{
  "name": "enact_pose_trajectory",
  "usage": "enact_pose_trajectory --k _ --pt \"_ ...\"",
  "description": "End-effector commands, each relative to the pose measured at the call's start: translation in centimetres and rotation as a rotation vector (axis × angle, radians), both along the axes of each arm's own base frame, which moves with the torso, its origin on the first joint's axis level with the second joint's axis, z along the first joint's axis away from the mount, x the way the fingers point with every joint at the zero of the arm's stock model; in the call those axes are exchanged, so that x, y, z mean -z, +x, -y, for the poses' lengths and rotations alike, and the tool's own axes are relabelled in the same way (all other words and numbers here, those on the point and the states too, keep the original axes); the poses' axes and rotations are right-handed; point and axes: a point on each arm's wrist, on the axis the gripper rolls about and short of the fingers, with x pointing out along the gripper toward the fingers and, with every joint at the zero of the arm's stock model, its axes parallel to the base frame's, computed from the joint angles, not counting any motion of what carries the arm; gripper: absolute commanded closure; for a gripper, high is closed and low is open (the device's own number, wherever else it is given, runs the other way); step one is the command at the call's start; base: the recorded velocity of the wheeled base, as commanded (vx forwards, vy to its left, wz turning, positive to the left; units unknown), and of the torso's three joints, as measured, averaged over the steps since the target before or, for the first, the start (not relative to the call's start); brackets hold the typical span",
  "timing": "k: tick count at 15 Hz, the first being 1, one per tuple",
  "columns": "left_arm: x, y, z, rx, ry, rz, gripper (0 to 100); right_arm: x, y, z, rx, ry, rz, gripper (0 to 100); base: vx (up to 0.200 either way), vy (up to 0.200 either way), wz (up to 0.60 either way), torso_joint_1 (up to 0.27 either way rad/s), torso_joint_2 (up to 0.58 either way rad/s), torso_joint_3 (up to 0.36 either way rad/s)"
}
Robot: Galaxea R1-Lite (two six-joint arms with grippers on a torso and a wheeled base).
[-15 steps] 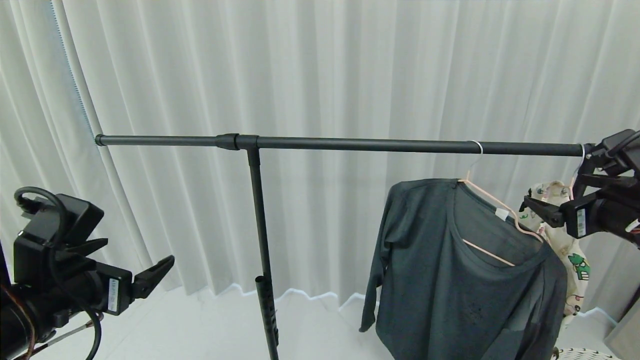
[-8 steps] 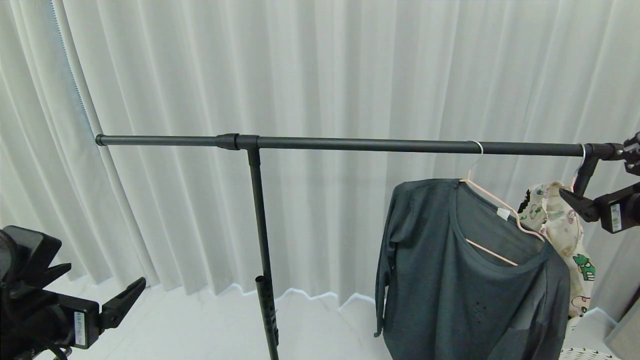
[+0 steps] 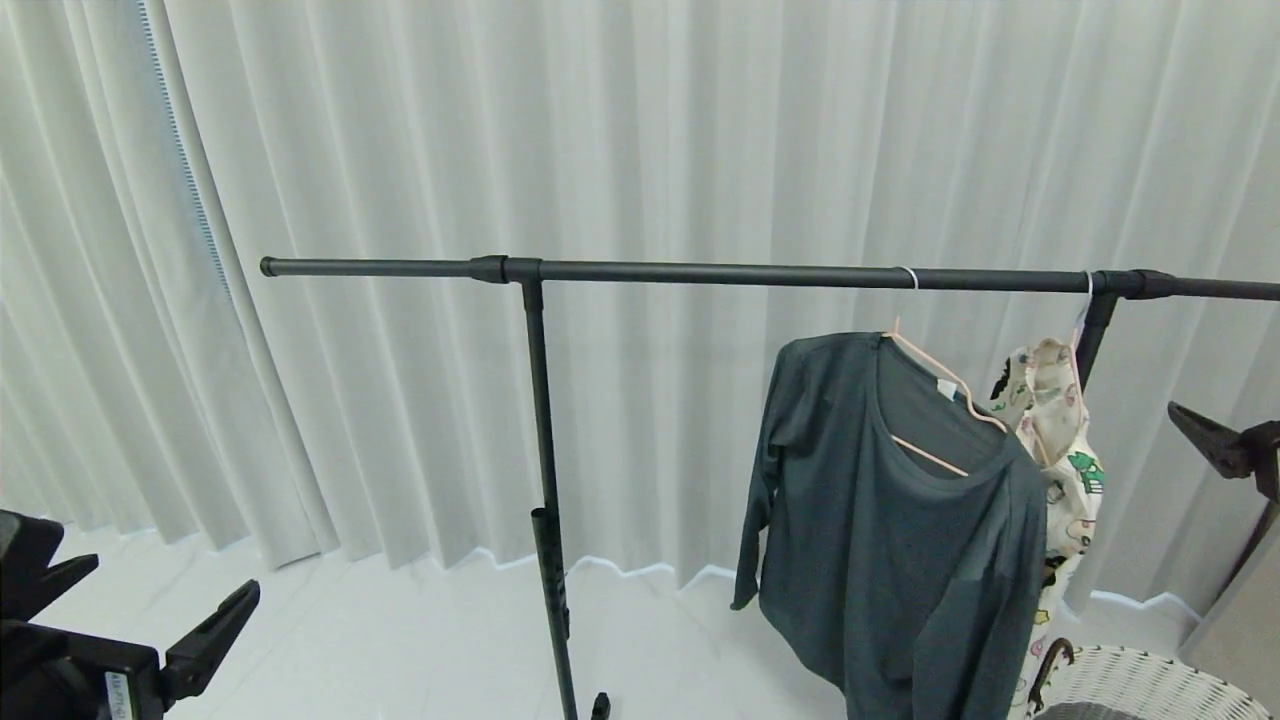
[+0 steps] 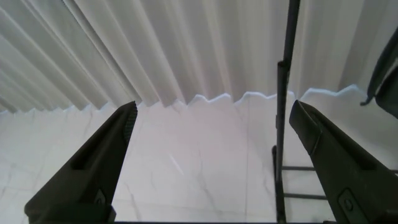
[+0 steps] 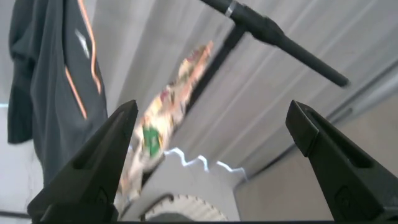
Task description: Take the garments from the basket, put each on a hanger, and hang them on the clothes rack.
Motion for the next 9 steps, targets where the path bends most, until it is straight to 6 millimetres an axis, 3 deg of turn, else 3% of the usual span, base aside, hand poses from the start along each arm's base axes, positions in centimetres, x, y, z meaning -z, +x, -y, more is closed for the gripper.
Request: enact_pose_trajectory --k 1,6,9 --pt "0.4 -1.1 0.0 -0.002 0.001 0.021 0 0.1 -0.8 0.1 0.007 -0.001 0.007 0 -0.2 0.0 0.0 -0.002 0.0 -0.002" --pt "3.1 -4.8 0.1 -0.006 0.009 0.076 0 1.5 -3.2 0.4 0.03 -0.004 -0.002 0 -0.2 0.0 0.0 0.004 0.0 0.003" --pt "3.8 -6.4 0.1 -0.014 0.012 0.105 0 2.5 -5.1 0.3 0.033 -0.003 0.002 0 -0.2 0.0 0.0 0.001 0.0 0.007"
